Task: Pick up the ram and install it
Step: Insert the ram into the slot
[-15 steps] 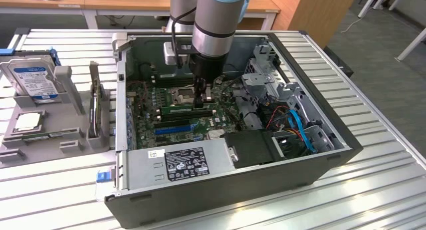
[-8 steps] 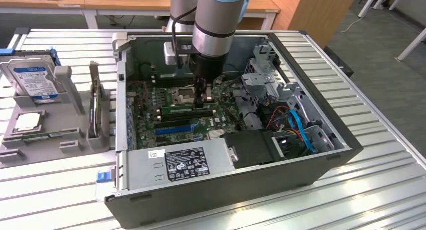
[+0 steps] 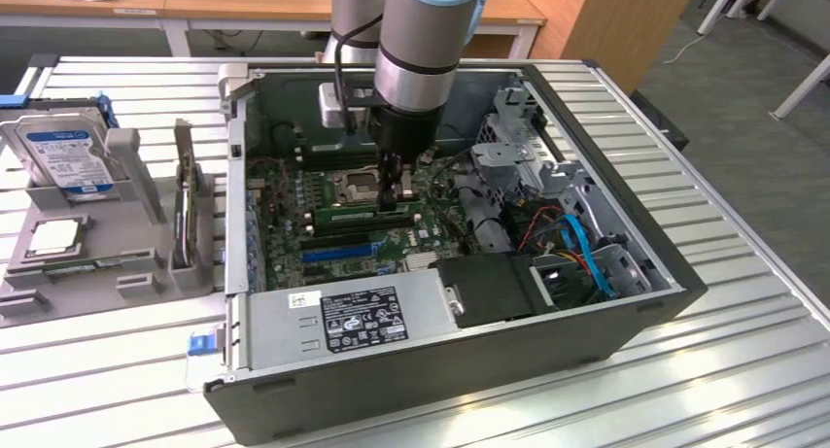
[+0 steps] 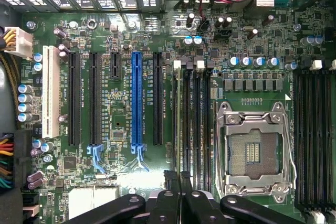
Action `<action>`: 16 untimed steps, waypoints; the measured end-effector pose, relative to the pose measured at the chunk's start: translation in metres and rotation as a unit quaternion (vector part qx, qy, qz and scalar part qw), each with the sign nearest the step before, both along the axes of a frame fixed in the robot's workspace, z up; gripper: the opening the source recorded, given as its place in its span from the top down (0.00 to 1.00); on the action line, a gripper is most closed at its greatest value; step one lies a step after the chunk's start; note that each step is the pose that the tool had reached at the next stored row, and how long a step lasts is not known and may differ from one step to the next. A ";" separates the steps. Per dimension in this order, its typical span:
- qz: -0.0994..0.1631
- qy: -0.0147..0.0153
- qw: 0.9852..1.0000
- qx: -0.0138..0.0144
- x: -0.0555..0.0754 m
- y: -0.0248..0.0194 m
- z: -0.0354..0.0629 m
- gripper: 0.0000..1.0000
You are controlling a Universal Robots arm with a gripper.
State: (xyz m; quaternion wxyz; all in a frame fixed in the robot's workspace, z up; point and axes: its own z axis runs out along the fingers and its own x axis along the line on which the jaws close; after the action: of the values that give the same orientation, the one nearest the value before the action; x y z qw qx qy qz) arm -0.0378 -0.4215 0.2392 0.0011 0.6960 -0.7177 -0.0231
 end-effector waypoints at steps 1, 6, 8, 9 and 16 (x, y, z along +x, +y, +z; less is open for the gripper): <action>0.000 0.000 1.000 0.000 0.000 0.0000 0.0000 0.89; 0.000 0.000 1.000 0.000 0.000 -0.0001 -0.0009 0.89; 0.001 0.000 1.000 0.000 0.000 0.0000 -0.0010 0.89; 0.001 0.000 1.000 0.000 0.000 -0.0001 -0.0010 0.89; 0.001 0.000 1.000 0.000 0.000 -0.0001 -0.0022 0.89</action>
State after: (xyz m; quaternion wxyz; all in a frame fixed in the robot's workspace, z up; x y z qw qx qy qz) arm -0.0378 -0.4215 0.2369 0.0012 0.6966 -0.7171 -0.0231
